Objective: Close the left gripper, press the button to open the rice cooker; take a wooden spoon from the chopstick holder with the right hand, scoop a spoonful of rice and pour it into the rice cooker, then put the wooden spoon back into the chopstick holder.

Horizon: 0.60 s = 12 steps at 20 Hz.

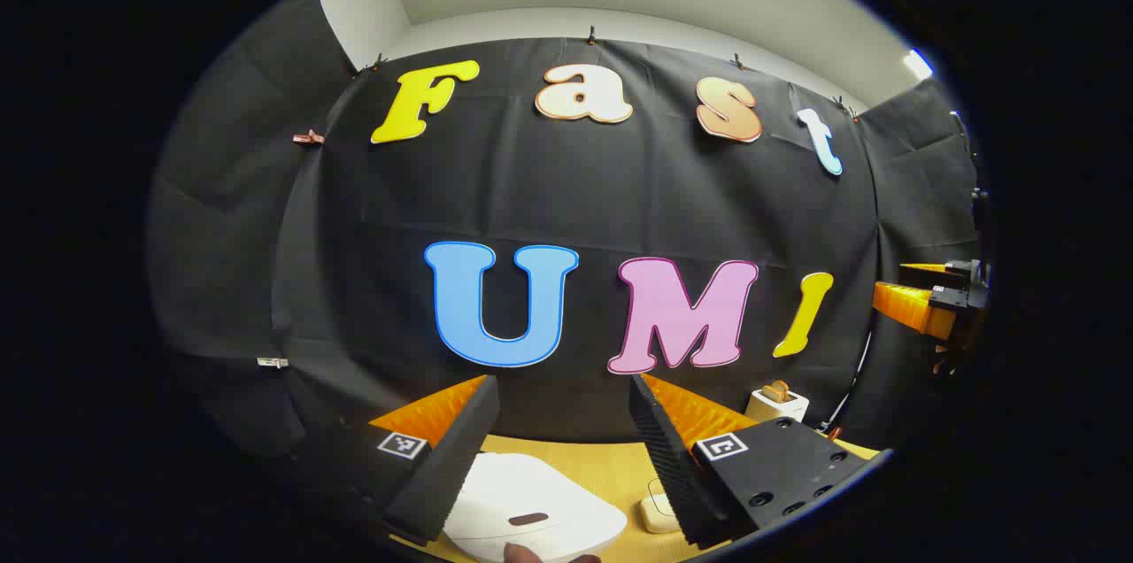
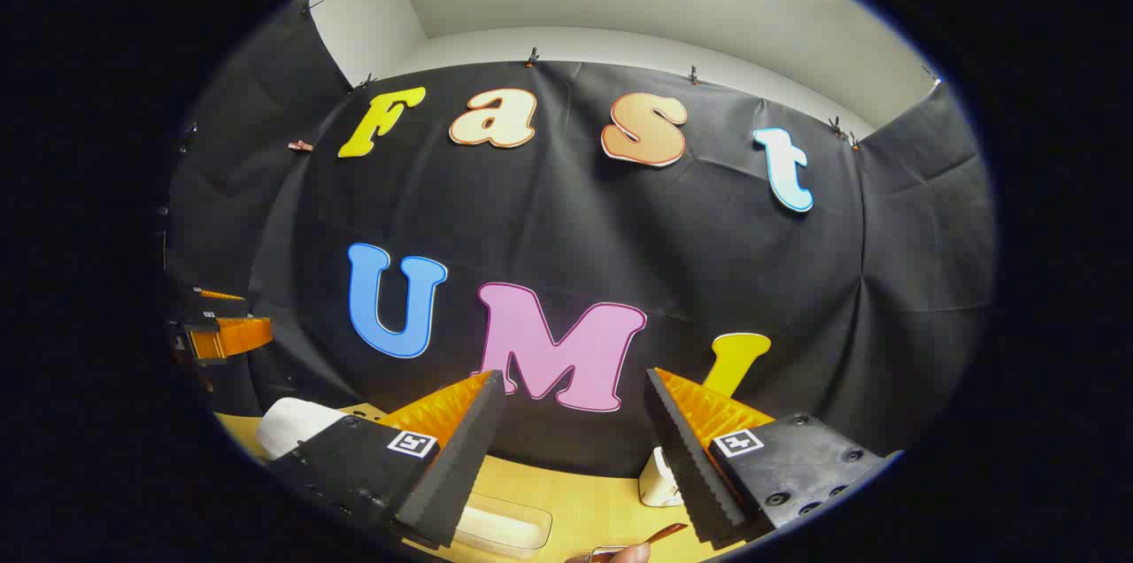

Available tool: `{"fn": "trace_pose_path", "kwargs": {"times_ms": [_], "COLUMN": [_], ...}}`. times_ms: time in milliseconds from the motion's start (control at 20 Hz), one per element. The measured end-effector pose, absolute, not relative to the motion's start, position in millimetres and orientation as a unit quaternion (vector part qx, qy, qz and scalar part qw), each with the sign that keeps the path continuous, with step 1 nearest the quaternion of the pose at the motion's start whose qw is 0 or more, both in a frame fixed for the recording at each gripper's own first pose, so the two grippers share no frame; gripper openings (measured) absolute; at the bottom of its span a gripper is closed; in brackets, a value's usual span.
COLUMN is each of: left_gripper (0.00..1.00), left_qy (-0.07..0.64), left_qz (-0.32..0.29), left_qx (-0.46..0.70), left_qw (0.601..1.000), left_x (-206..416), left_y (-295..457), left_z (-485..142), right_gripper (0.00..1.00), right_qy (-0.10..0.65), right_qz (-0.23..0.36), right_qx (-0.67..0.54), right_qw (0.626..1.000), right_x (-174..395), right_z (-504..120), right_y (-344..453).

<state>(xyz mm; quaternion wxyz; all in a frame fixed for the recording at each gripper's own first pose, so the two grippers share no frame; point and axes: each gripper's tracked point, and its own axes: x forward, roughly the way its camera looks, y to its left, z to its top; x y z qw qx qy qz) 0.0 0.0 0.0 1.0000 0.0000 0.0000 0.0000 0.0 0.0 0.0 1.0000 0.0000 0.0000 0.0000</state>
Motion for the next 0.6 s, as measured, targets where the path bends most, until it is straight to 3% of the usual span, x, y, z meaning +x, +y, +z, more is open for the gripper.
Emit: {"fn": "trace_pose_path", "kwargs": {"times_ms": [50, 100, 150, 300, 350, 400, 450, 500, 600], "left_gripper": [0.95, 0.95, 0.95, 0.95, 0.95, 0.95, 0.95, 0.95, 0.95], "left_qy": [-0.001, -0.002, -0.001, -0.002, -0.003, -0.003, -0.002, -0.002, -0.001], "left_qz": [-0.002, -0.003, -0.003, -0.002, 0.000, 0.001, 0.003, 0.003, 0.004], "left_qx": [0.001, 0.001, 0.002, 0.007, 0.007, 0.008, 0.009, 0.010, 0.013], "left_qw": [1.000, 1.000, 1.000, 1.000, 1.000, 1.000, 1.000, 1.000, 1.000], "left_x": [0.0, 0.7, 0.0, -0.5, -1.5, -0.8, -0.1, -0.6, -1.6], "left_y": [-1.2, -1.7, -1.3, -0.2, 0.5, 1.4, 0.7, 1.2, 1.2], "left_z": [0.3, 1.2, 0.3, 0.8, 0.3, 1.1, 0.6, 0.0, -0.8], "right_gripper": [0.97, 0.90, 0.97, 0.97, 0.90, 0.97, 0.97, 0.90, 0.90], "right_qy": [0.000, -0.002, -0.002, -0.005, -0.005, -0.005, -0.006, -0.007, -0.009], "right_qz": [-0.001, -0.002, -0.002, -0.003, -0.003, -0.004, -0.004, -0.004, -0.004], "right_qx": [0.001, 0.002, 0.003, 0.003, 0.003, 0.004, 0.003, 0.003, 0.002], "right_qw": [1.000, 1.000, 1.000, 1.000, 1.000, 1.000, 1.000, 1.000, 1.000], "right_x": [1.0, 1.3, 1.2, 2.0, 1.5, 4.6, 5.2, 5.8, 5.3], "right_z": [0.2, -1.0, -1.8, -2.8, -3.6, -2.7, -3.3, -3.4, -3.2], "right_y": [-0.3, -0.8, -0.6, -0.6, 0.4, 0.2, 0.5, 0.3, 1.4]}}
